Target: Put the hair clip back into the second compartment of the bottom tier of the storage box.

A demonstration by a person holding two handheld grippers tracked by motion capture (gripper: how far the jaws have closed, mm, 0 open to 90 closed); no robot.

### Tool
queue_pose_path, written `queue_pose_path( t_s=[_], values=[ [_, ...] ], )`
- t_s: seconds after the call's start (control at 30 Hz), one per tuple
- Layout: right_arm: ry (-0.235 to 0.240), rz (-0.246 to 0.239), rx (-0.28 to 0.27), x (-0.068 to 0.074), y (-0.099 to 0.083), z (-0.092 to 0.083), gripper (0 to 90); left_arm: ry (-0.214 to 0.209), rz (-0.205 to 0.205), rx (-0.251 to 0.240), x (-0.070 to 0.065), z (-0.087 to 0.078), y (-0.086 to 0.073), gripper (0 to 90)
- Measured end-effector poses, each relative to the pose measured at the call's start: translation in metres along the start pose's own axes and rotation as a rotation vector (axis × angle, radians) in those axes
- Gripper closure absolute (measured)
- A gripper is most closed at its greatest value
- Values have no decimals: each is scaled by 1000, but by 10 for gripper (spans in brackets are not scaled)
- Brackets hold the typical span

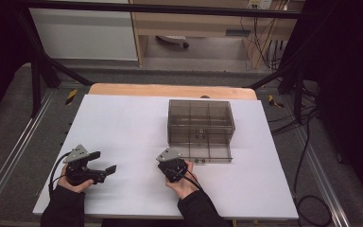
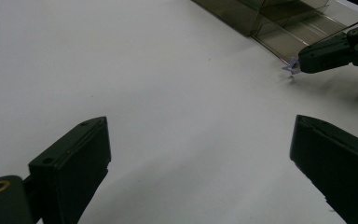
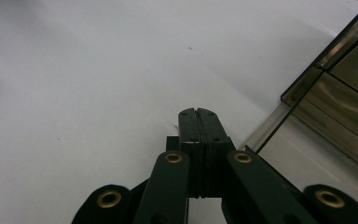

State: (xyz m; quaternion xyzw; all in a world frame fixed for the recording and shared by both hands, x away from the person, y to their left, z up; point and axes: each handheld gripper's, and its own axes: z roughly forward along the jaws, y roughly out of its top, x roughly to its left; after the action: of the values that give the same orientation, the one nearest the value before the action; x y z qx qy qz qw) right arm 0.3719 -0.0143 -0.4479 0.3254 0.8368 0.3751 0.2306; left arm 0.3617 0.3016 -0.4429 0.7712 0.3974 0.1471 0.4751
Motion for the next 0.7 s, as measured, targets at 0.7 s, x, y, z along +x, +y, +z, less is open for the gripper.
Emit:
queue_pose_path(
  t_s=[0.7],
  values=[
    [79,32,-34,-5,7,-13,900,1,0,0,0,0,0,45]
  ],
)
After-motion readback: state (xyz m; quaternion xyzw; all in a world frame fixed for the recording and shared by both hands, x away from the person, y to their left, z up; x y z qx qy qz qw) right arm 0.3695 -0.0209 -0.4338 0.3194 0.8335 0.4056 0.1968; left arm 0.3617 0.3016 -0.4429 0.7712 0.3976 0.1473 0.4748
